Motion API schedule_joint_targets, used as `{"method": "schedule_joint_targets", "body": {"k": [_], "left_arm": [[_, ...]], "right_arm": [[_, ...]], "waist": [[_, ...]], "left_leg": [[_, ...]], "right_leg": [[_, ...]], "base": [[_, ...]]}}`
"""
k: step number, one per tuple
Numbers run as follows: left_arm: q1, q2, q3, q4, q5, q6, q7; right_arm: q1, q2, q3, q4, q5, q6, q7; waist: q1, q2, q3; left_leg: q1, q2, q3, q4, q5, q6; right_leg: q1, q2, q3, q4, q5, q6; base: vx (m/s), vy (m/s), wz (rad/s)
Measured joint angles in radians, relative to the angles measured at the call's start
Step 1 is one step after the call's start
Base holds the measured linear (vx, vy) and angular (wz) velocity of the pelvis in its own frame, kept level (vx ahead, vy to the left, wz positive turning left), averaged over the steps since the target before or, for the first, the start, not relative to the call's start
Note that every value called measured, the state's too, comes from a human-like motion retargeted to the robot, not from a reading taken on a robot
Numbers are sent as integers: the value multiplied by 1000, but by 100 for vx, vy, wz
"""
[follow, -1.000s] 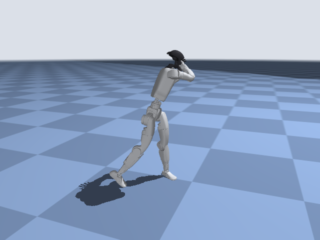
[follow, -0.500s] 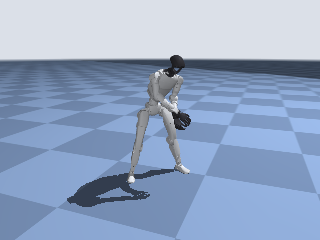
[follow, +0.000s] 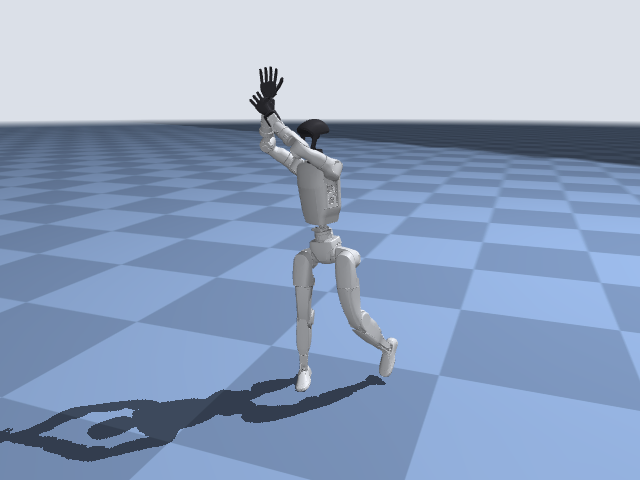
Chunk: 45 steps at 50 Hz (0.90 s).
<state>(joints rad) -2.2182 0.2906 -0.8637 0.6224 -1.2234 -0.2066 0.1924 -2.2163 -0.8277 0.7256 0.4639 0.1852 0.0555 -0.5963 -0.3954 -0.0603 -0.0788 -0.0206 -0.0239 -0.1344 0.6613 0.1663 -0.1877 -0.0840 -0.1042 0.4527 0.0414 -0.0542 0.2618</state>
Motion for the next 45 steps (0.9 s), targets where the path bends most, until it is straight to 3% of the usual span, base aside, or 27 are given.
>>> {"method": "schedule_joint_targets", "body": {"k": [5, 10, 12, 17, 23, 28, 31, 36, 38, 45], "left_arm": [[29, -77, 29, -20, -8, -20, -50], [100, -98, 57, -82, 32, -18, -91], [132, -66, 58, -115, 116, -14, -90], [256, 61, 54, -238, 470, 32, -5], [400, 174, 38, -365, 741, 44, 48], [585, 199, 87, -451, 841, 33, 69], [768, 183, 167, -503, 846, 42, 54], [1241, 127, 375, -587, 786, 35, 79], [1447, 80, 471, -594, 739, 27, 93], [1993, -65, 686, -536, 592, 13, 126]], "right_arm": [[74, -121, -6, -87, -9, -46, 8], [203, -185, -82, -198, -43, -68, 40], [280, -185, -140, -254, -69, -79, 45], [576, -99, -361, -436, -204, -94, 48], [848, 23, -498, -540, -317, -149, 26], [1056, 173, -549, -609, -272, -229, -6], [1179, 285, -536, -649, -241, -246, -12], [1379, 479, -393, -650, -200, -229, 34], [1453, 554, -315, -605, -161, -213, 86], [1639, 731, -55, -344, -47, -146, 256]], "waist": [[-5, 50, 3], [-11, 99, 25], [-11, 122, 34], [-16, 148, 21], [-26, 135, 39], [-12, 48, 96], [53, -22, 119], [260, -96, 172], [348, -111, 207], [551, -81, 374]], "left_leg": [[53, 9, -4, 5, 16, -40], [87, 9, -62, -57, -306, -48], [78, 7, -57, -95, -382, -38], [12, -43, 19, -171, -475, 53], [25, 44, 313, -320, -559, 217], [42, 70, 228, -431, -572, 237], [23, 53, 228, -470, -557, 235], [4, 76, 282, -540, -524, 227], [-9, 90, 298, -552, -509, 224], [-101, 154, 239, -509, -468, 194]], "right_leg": [[48, 42, 54, -21, 0, 0], [88, 96, 64, -28, -16, 0], [90, 107, 64, -31, -25, 0], [48, 82, 62, -43, -45, 0], [-6, 112, -22, -44, -41, 0], [-34, 145, -90, -33, -23, 0], [-88, 96, -217, -9, -58, -16], [-157, -9, -711, 46, -131, -103], [-166, -42, -820, 51, -124, -123], [-171, -132, -708, 105, -117, -131]], "base": [[17, -9, -86], [7, -9, -18], [-3, 2, 0], [-15, 12, 11], [-21, -1, 62], [-26, -5, 62], [-32, 11, 8], [-23, -8, -51], [-15, -16, -40], [-9, -23, 39]]}}
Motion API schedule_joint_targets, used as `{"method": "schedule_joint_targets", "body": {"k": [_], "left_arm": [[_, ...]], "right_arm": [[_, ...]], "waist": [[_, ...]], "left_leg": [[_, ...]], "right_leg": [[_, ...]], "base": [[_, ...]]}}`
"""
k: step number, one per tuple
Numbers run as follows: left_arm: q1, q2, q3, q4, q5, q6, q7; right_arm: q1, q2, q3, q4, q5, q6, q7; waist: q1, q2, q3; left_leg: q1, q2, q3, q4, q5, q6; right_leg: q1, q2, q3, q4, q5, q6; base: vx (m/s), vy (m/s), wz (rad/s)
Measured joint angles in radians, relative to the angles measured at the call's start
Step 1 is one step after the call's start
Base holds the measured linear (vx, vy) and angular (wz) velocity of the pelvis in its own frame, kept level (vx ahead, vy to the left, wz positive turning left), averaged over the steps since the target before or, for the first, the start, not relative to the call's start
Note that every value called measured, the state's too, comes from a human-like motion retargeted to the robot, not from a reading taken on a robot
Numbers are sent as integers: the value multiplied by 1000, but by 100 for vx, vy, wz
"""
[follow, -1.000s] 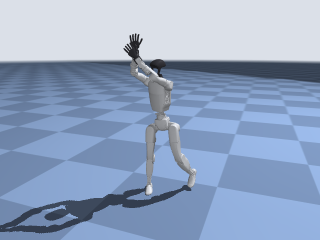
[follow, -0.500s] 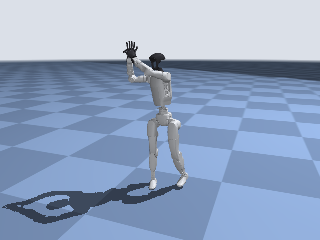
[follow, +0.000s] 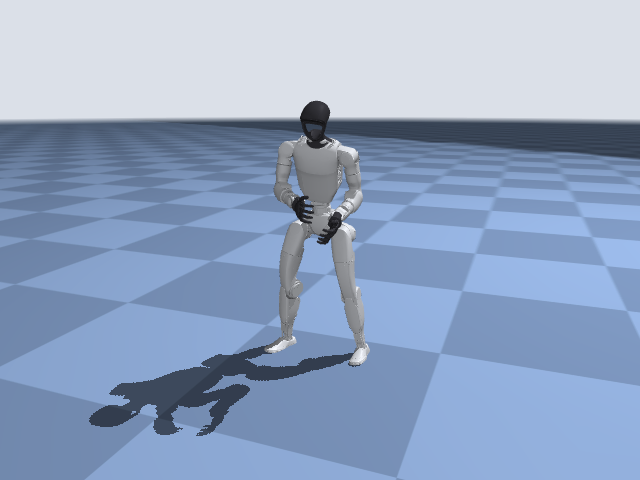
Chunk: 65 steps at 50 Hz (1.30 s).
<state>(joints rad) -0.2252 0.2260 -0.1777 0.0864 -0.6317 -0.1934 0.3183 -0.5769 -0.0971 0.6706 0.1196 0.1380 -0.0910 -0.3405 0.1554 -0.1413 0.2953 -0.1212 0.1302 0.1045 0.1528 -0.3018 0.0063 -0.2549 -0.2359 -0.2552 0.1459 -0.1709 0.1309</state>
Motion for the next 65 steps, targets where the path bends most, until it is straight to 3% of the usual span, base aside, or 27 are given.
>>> {"method": "schedule_joint_targets", "body": {"k": [7, 10, 13, 18, 20, 23, 25, 27, 30, 32, 35, 38, 41, 44, 48, 54, 60, 65], "left_arm": [[244, -24, 9, 43, -187, -14, 70], [311, -36, -28, 70, -274, -38, 117], [328, -45, -60, 120, -372, -51, 154], [272, -40, -57, 160, -601, -32, 141], [236, -39, -48, 144, -666, -17, 136], [208, -45, -71, 106, -657, 33, 110], [184, -66, -117, 92, -608, 65, 78], [139, -101, -187, 96, -558, 76, 45], [19, -159, -303, 113, -542, 43, 5], [-94, -186, -364, 114, -564, 5, 6], [-307, -203, -403, 97, -587, -57, 48], [-576, -159, -366, 68, -583, -117, 92], [-827, -88, -306, 52, -549, -131, 81], [-972, -50, -268, 42, -488, -85, 21], [-990, -104, -276, 37, -404, -10, -8], [-905, -231, -367, 2, -390, -25, 54], [-1125, -235, -480, -55, -360, -25, 10], [-1425, -246, -510, -66, -321, -11, -102]], "right_arm": [[49, 49, 207, 191, 9, 86, 63], [86, 110, 248, 274, 44, 122, 49], [97, 180, 262, 373, 62, 160, 29], [57, 240, 233, 466, 56, 184, -15], [41, 216, 205, 435, 65, 169, -34], [73, 118, 149, 318, 126, 131, -35], [95, 18, 108, 233, 178, 117, 1], [81, -97, 75, 160, 215, 120, 58], [-13, -258, 47, 69, 205, 127, 125], [-112, -355, 36, 2, 157, 128, 149], [-290, -496, 15, -106, 85, 130, 153], [-519, -591, -34, -169, 37, 136, 102], [-722, -608, -114, -164, -12, 130, 38], [-791, -589, -214, -175, -82, 108, -9], [-663, -596, -323, -283, -206, 98, -59], [-474, -737, -388, -444, -226, 86, -68], [-563, -935, -437, -570, -378, 111, -130], [-722, -1079, -478, -646, -583, 171, -229]], "waist": [[132, 146, 200], [150, 183, 225], [134, 200, 225], [42, 173, 220], [-7, 134, 196], [-88, 43, 68], [-143, -34, -25], [-194, -107, -105], [-248, -139, -186], [-260, -90, -215], [-268, 8, -240], [-278, 62, -240], [-287, 46, -220], [-299, 27, -190], [-345, 35, -170], [-534, 117, -244], [-625, 179, -309], [-672, 206, -270]], "left_leg": [[-153, 76, -53, 200, -14, -32], [-264, 110, -45, 366, -60, -72], [-320, 162, -30, 470, -83, -99], [-194, 261, 6, 387, -3, -134], [-89, 305, 29, 278, 111, -125], [10, 319, 15, 115, 344, -63], [42, 224, -113, 67, 378, -30], [52, 57, -274, 68, 307, -37], [43, -109, -352, 74, 307, -129], [30, -119, -356, 57, 362, -163], [18, -99, -314, 30, 380, -105], [18, -36, -119, 138, 186, -40], [28, 20, -1, 323, -44, 10], [17, 87, 15, 508, -97, 38], [0, 142, -32, 625, 33, 72], [15, 100, -109, 566, 274, 104], [42, 24, -151, 518, 467, 23], [88, -75, -256, 468, 562, -69]], "right_leg": [[-25, -183, 33, 122, -41, -2], [-96, -277, 30, 123, -54, 16], [-192, -326, 37, 195, -35, -1], [-303, -281, 87, 463, -96, 45], [-277, -233, 71, 505, -117, 59], [-188, -137, 9, 392, -78, 0], [-98, -82, -2, 224, 29, 0], [-22, -53, 61, 61, 199, 41], [36, -2, 240, -59, 400, 131], [48, 36, 301, -58, 404, 128], [54, 0, 238, -21, 312, 69], [47, -92, 129, -13, 254, 41], [25, -151, 172, 9, 179, 73], [-15, -109, 243, 124, 43, 62], [-53, -9, 264, 262, -42, -10], [40, 47, 314, 79, 12, -64], [52, 58, 441, -40, 47, -22], [63, 39, 527, -121, 61, 79]], "base": [[-14, -34, 33], [-11, -46, -34], [-4, -52, -69], [13, -70, -76], [30, -84, -67], [36, -81, -68], [35, -72, -80], [29, -64, -83], [21, -60, -98], [21, -51, -116], [25, -40, -112], [27, -50, -103], [27, -57, -112], [24, -55, -124], [23, -47, -96], [26, -31, -57], [17, -19, -117], [10, -7, -108]]}}
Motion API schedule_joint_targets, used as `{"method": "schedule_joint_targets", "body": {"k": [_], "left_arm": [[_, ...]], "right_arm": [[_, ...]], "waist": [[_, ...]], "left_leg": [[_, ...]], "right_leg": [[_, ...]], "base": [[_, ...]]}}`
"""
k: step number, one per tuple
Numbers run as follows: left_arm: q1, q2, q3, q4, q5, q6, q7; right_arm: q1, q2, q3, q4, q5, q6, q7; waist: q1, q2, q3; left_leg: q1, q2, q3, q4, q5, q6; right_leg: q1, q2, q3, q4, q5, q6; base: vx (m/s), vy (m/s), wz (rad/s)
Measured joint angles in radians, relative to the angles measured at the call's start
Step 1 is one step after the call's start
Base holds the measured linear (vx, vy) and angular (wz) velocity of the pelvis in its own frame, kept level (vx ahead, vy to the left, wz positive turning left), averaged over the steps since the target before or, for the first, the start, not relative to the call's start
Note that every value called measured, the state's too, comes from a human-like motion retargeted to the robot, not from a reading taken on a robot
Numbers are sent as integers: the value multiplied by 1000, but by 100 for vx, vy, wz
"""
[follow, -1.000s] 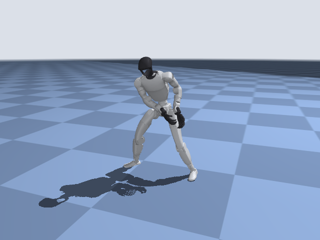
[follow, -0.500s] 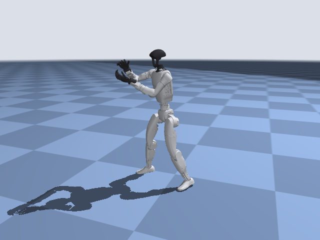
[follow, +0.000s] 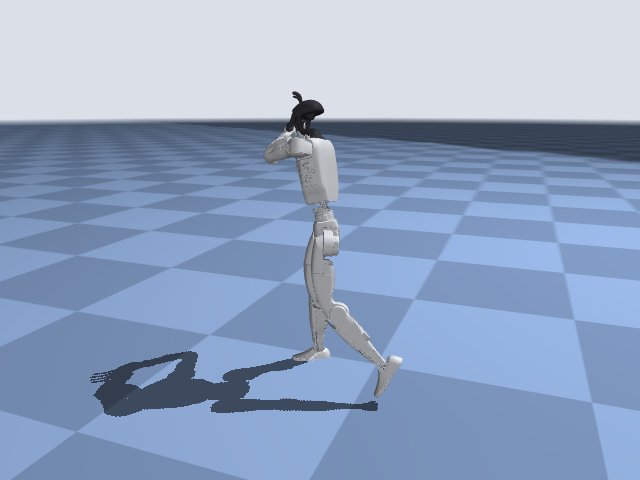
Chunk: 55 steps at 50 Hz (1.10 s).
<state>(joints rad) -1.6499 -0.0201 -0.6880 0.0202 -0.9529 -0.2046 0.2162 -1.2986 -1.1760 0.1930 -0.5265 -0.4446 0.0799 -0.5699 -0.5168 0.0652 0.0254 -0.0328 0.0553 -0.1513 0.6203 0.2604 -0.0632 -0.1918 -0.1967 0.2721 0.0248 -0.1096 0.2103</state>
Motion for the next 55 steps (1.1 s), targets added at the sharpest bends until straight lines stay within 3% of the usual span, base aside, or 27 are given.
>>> {"method": "schedule_joint_targets", "body": {"k": [2, 7, 12, 17, 20, 25, 30, 34, 40, 42, 45, 47, 48, 50, 52, 55], "left_arm": [[-101, -44, -19, 10, 17, -26, -8], [-322, -47, -40, 13, 155, -59, -93], [-409, -37, -12, 85, 334, -12, -150], [-245, -33, -45, 232, 570, 115, -211], [-71, -20, -108, 359, 702, 197, -254], [322, 42, -240, 593, 827, 307, -326], [681, 178, -334, 757, 651, 361, -212], [797, 300, -395, 789, 461, 366, -79], [566, 437, -457, 706, 254, 398, 32], [415, 431, -436, 706, 176, 395, 58], [202, 401, -372, 740, 85, 348, 113], [69, 405, -336, 765, 77, 298, 123], [-6, 418, -335, 781, 103, 270, 109], [-126, 442, -283, 782, 164, 255, 66], [-233, 487, -246, 762, 183, 220, 105], [-324, 595, -188, 657, 154, 134, 228]], "right_arm": [[-50, -34, 7, -27, -59, 14, -33], [-122, -75, -40, -37, -195, 17, -171], [-2, 40, -178, 21, -225, 10, -270], [416, 414, -386, 54, -20, -89, -373], [646, 691, -376, 131, 194, -163, -443], [929, 1028, -155, 389, 643, -330, -454], [1009, 1172, 121, 715, 1073, -451, -381], [970, 1226, 254, 901, 1293, -482, -319], [713, 1243, 196, 977, 1424, -371, -139], [548, 1185, 122, 982, 1540, -407, -103], [261, 1030, 87, 1046, 1628, -546, -183], [47, 900, 163, 1136, 1534, -605, -225], [-83, 807, 264, 1227, 1374, -572, -216], [-315, 692, 442, 1365, 699, -278, 104], [-510, 657, 531, 1388, 624, -267, 153], [-725, 694, 550, 1322, 857, -243, 236]], "waist": [[-8, 16, 40], [-44, 91, 218], [-126, 117, 430], [-220, 69, 487], [-240, 23, 495], [-182, -25, 495], [-120, 16, 495], [-56, 110, 453], [245, 202, 264], [395, 215, 189], [617, 220, 74], [738, 202, 8], [790, 186, -19], [871, 139, -49], [910, 87, -59], [929, 32, -54]], "left_leg": [[20, -20, -45, -17, 12, -33], [95, 49, -128, -59, -26, -157], [113, 58, -69, -53, -111, -179], [-10, -3, 51, 18, -228, -107], [-70, -27, 170, 40, -309, -50], [-107, 10, 342, 40, -479, 1], [-105, 140, 599, -14, -602, 127], [-114, 191, 645, -60, -613, 167], [-189, 113, 357, -139, -588, 137], [-190, 85, 274, -173, -569, 116], [-162, 60, 163, -236, -548, 71], [-134, 50, 90, -282, -541, 43], [-123, 45, 52, -304, -540, 30], [-109, 26, -19, -338, -530, 44], [-102, 5, -87, -364, -529, 41], [-99, 13, -176, -379, -534, 25]], "right_leg": [[4, 8, 19, -21, 8, 37], [9, 162, 63, -62, 54, 51], [-21, 209, 123, -105, 123, 51], [-158, 120, 160, -112, 167, 51], [-236, 43, 166, -112, 181, 51], [-300, -19, 88, -112, 205, 51], [-300, -89, -38, -73, 208, 51], [-264, -151, -227, 19, 194, 17], [-145, -305, -549, 173, 179, -59], [-87, -346, -607, 215, 208, -93], [-6, -377, -640, 277, 281, -126], [36, -362, -586, 307, 308, -117], [50, -339, -527, 321, 304, -106], [67, -269, -347, 334, 254, -49], [78, -164, -136, 348, 159, 9], [99, 21, 64, 357, 71, 51]], "base": [[7, -11, -100], [1, -24, -118], [-16, -1, -99], [-30, 31, -18], [-35, 32, 38], [-32, 13, 67], [-30, 13, 156], [-26, 14, 242], [-9, 23, 277], [8, 34, 253], [16, 37, 220], [21, 35, 205], [23, 30, 201], [24, 25, 196], [25, 18, 197], [28, -1, 179]]}}
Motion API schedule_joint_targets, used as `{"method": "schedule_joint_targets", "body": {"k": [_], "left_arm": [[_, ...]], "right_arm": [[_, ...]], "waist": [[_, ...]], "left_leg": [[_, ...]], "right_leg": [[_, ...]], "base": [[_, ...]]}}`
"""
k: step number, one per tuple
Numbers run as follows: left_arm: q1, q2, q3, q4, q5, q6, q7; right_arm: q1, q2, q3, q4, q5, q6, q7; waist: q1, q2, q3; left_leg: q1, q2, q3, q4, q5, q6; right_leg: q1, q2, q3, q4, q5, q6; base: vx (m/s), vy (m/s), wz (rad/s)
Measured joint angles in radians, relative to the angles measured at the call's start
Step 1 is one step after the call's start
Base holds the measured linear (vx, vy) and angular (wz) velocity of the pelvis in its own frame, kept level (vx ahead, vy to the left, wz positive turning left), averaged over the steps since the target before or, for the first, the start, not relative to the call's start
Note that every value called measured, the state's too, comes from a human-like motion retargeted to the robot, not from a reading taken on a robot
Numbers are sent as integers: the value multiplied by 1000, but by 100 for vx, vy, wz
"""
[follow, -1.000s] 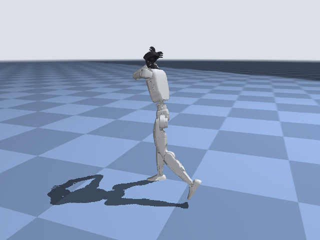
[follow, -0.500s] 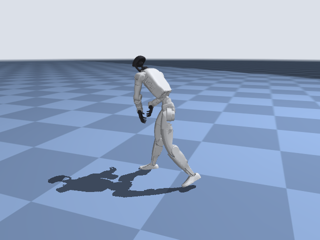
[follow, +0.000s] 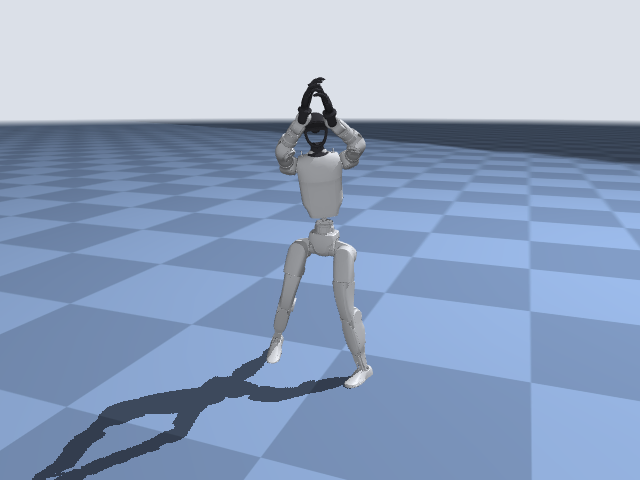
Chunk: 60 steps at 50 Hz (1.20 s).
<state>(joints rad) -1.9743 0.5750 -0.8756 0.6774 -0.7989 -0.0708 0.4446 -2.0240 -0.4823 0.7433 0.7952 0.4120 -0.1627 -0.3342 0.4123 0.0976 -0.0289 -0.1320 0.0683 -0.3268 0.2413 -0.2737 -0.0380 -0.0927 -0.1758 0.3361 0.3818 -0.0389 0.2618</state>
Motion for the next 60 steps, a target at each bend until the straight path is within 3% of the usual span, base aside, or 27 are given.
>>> {"method": "schedule_joint_targets", "body": {"k": [2, 4, 5, 8, 10, 12, 18, 21, 23, 26, 30, 33, 35, 38, 40, 42, 45, 50, 54, 60], "left_arm": [[1, 85, 61, -102, -11, -51, 91], [50, 169, 147, -211, 6, -70, 162], [84, 203, 192, -262, 20, -76, 187], [194, 259, 313, -368, 54, -119, 230], [250, 288, 363, -413, 67, -159, 253], [286, 312, 392, -442, 86, -171, 265], [349, 335, 450, -490, 152, -169, 219], [373, 301, 462, -500, 151, -181, 218], [412, 261, 474, -507, 165, -186, 219], [547, 162, 531, -520, 188, -197, 194], [869, -53, 675, -543, 174, -204, 73], [1130, -266, 728, -531, 58, -178, -34], [1290, -393, 706, -498, -64, -141, -76], [1483, -513, 595, -399, -289, -38, -122], [1598, -550, 522, -351, -462, -10, -139], [1718, -566, 468, -333, -546, 14, -174], [1843, -576, 404, -332, -612, 21, -166], [1889, -512, 238, -361, -587, 76, -162], [1804, -462, 107, -373, -587, 99, -185], [1658, -529, 69, -332, -648, 60, -119]], "right_arm": [[-84, 79, -43, -76, 122, 67, 15], [-116, 179, -103, -172, 185, 132, 4], [-118, 225, -131, -221, 205, 144, -3], [-94, 323, -153, -339, 259, 97, -40], [-86, 359, -137, -387, 273, 55, -61], [-89, 366, -106, -414, 262, 38, -68], [-92, 329, -56, -433, 124, 76, -66], [-80, 306, -40, -428, 104, 94, -45], [-54, 287, -31, -429, 96, 96, -27], [37, 263, -22, -439, 45, 106, 39], [299, 250, -61, -488, -115, 133, 190], [604, 248, -109, -539, -234, 166, 253], [838, 253, -136, -559, -283, 202, 240], [1167, 287, -175, -543, -241, 283, 175], [1330, 311, -185, -528, -184, 318, 180], [1480, 301, -173, -553, -157, 305, 200], [1632, 235, -127, -618, -112, 288, 235], [1793, 87, -104, -725, 14, 270, 243], [1848, 16, -141, -771, 84, 246, 219], [1890, -1, -245, -827, 68, 161, 54]], "waist": [[-12, -34, 2], [-41, -66, -13], [-55, -69, -27], [-79, -74, -60], [-82, -78, -66], [-83, -84, -77], [-57, -104, -99], [-63, -131, -99], [-71, -155, -102], [-75, -181, -123], [-63, -184, -140], [-56, -165, -100], [-74, -140, -49], [-140, -91, 40], [-239, -71, 109], [-361, -44, 159], [-520, -36, 204], [-628, -41, 172], [-648, -48, 138], [-671, -54, 143]], "left_leg": [[-4, -25, -26, -2, 14, 18], [-18, -78, -28, -10, 49, 58], [-22, -77, -31, -11, 59, 66], [-17, -78, -38, -10, 65, 68], [6, -77, -50, -22, 55, 47], [16, -89, -73, -29, 52, 63], [46, -70, -56, -75, 27, 18], [46, -73, -29, -93, 20, 24], [36, -80, -8, -100, 15, 41], [3, -90, 29, -106, 14, 82], [-26, -88, 92, -114, 10, 95], [-27, -88, 139, -117, 10, 89], [-15, -85, 159, -118, 9, 73], [-21, -64, 185, -113, 19, 64], [-36, -65, 197, -108, 27, 75], [-43, -51, 210, -110, 32, 77], [-43, -41, 251, -126, 39, 90], [1, -14, 354, -158, 40, 95], [26, -12, 403, -144, 29, 108], [3, -32, 395, -65, 19, 128]], "right_leg": [[-4, 38, 25, 19, 1, -6], [-35, 8, -11, 80, -1, -68], [-43, 12, -61, 114, -3, -125], [-13, -10, -213, 149, 0, -173], [38, -23, -287, 120, 23, -119], [54, -39, -316, 116, 42, -135], [18, -23, -244, 152, 16, -79], [-2, 9, -150, 105, -30, -46], [-22, 19, -118, 76, -68, -59], [-57, -9, -184, 41, -116, -126], [-38, -59, -330, -72, -190, -187], [-10, -74, -339, -167, -202, -166], [13, -75, -331, -209, -211, -138], [-2, -57, -313, -214, -236, -186], [-8, -61, -316, -232, -226, -188], [-15, -50, -310, -243, -235, -213], [-35, -45, -275, -269, -208, -200], [-56, -22, -179, -300, -187, -178], [-38, -24, -136, -334, -183, -124], [-2, -55, -155, -362, -190, -75]], "base": [[25, 13, 154], [19, 29, 145], [19, 15, 134], [19, 10, 116], [20, 7, 80], [17, 11, 47], [6, 2, -26], [-2, -8, -50], [-8, -9, -55], [-12, -8, -61], [-16, -13, -74], [-19, -13, -71], [-18, -14, -56], [-22, -10, -45], [-15, -8, -15], [-14, -9, -29], [-7, -10, -66], [0, -12, -104], [3, -11, -66], [-1, -4, 2]]}}
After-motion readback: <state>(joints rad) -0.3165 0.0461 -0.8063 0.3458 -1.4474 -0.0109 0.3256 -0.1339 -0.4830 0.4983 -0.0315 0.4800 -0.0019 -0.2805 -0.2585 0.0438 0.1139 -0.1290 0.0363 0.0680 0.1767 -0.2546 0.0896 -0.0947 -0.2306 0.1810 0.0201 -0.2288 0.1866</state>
